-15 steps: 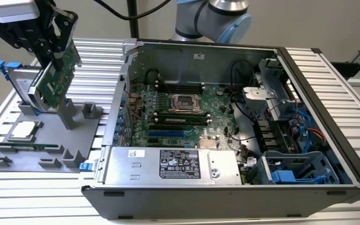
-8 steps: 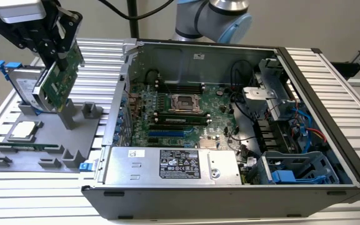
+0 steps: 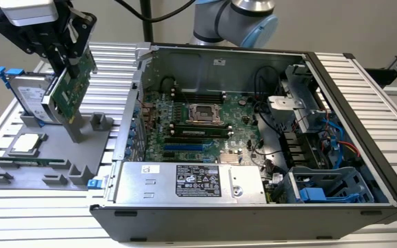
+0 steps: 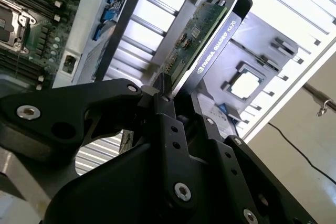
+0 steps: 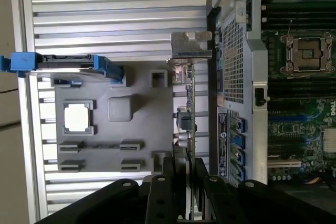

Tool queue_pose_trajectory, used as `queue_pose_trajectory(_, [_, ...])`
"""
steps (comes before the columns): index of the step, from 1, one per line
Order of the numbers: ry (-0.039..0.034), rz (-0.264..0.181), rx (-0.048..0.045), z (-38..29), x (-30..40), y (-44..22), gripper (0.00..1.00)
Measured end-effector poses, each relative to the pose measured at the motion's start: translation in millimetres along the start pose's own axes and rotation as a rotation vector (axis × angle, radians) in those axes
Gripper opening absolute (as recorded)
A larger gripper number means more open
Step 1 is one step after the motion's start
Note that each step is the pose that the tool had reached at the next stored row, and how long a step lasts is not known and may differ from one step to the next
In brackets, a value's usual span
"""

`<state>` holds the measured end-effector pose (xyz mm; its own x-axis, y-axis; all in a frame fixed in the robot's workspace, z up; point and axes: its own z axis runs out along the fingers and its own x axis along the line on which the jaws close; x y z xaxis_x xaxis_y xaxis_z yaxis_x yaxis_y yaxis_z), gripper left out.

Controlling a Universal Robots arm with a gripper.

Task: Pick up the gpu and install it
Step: 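Pick up the gpu and move the gpu toward the slot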

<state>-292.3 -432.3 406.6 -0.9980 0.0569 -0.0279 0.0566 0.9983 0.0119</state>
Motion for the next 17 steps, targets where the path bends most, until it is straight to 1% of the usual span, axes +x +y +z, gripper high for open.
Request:
queue_pose_trajectory(7, [0.0, 0.0, 0.0, 0.2, -7.1, 0.4, 0.0])
queue_pose_trajectory(17, [0.0, 0.0, 0.0001, 0.5, -19.2, 1.1, 0.0])
